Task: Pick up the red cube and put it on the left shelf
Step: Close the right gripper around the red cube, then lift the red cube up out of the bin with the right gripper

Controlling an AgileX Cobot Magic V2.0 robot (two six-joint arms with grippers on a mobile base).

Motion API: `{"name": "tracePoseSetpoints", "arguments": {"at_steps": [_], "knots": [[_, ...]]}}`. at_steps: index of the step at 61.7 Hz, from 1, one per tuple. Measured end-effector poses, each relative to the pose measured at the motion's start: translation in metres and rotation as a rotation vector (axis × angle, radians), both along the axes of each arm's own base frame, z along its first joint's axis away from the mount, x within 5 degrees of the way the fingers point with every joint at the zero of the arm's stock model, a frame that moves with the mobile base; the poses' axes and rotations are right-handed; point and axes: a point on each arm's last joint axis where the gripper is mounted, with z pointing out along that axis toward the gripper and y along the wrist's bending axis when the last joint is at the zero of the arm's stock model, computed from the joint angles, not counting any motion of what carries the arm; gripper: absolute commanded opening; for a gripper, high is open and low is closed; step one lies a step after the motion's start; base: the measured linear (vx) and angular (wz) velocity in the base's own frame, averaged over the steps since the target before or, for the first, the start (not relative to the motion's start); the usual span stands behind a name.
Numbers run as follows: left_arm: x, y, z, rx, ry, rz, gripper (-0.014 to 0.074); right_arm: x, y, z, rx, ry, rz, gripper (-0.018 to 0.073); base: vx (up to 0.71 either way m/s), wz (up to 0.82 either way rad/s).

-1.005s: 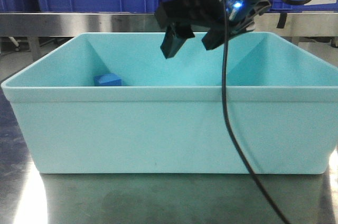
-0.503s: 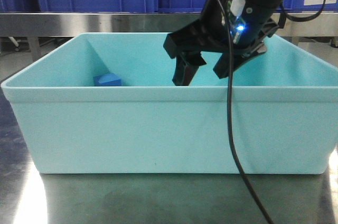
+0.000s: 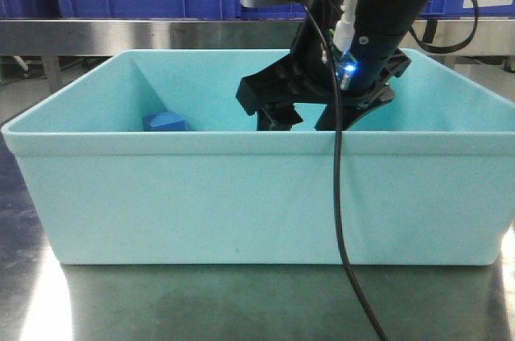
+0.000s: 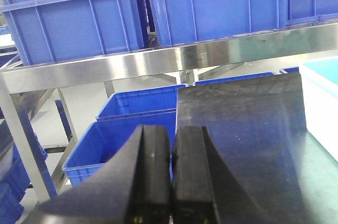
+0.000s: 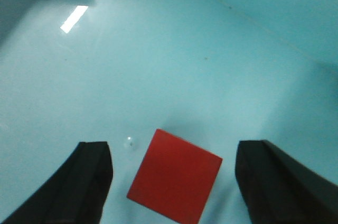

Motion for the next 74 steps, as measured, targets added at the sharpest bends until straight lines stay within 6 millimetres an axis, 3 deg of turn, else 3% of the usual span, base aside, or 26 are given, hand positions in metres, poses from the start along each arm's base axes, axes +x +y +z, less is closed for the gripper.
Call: {"name": "tracePoseSetpoints", "arguments": {"at_steps": [33, 69, 74], "knots": [[0.0, 0.0, 0.0, 0.0, 0.0, 0.0, 0.0106, 0.004, 0.004, -0.01, 0.007, 0.005, -0.002, 0.0581, 0.0, 0.0], [0.0, 0.0, 0.0, 0.0, 0.0, 0.0, 0.0106, 0.007, 0.007, -0.013, 0.022, -0.01, -0.003, 0.0057, 0.0, -0.02], [0.0, 0.0, 0.0, 0.0, 0.0, 0.0, 0.0106, 0.008, 0.007, -0.011, 0.033, -0.025, -0.003, 0.006, -0.01, -0.07]]}}
